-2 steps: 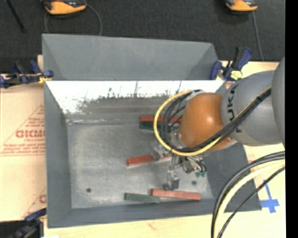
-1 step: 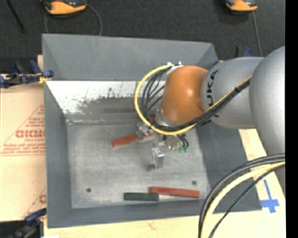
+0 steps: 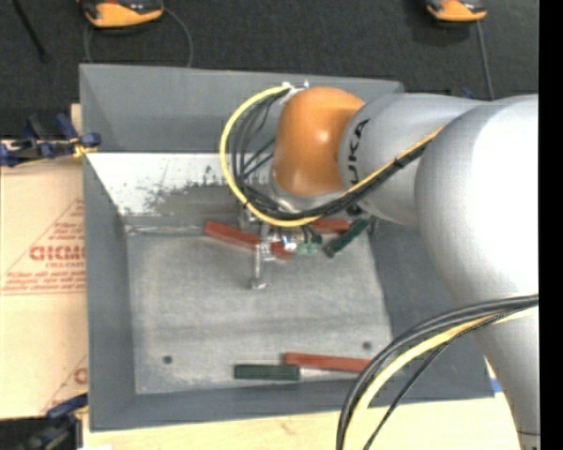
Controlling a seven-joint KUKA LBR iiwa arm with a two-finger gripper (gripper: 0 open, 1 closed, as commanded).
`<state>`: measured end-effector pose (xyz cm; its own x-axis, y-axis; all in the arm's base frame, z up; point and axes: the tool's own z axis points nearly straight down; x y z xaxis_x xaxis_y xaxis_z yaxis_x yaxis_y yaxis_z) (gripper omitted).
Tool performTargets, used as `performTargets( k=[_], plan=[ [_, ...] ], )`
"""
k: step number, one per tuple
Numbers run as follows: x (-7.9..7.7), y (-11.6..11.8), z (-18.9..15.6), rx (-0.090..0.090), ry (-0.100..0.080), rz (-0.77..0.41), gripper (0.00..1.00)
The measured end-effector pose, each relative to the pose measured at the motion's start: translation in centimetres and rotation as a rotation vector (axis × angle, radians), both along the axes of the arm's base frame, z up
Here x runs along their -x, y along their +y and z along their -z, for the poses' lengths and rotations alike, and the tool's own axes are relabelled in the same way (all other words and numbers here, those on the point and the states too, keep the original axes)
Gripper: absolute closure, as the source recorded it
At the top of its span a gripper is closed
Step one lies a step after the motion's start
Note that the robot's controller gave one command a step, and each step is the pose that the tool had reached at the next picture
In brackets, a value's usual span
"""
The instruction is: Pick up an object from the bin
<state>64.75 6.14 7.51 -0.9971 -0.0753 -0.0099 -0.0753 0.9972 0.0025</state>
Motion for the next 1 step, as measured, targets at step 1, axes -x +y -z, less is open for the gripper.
performTargets(
  k=[1],
  plan=[
    [-0.10,-0.11,-0.25,0.000,-0.004,0.001,1.00]
  ],
)
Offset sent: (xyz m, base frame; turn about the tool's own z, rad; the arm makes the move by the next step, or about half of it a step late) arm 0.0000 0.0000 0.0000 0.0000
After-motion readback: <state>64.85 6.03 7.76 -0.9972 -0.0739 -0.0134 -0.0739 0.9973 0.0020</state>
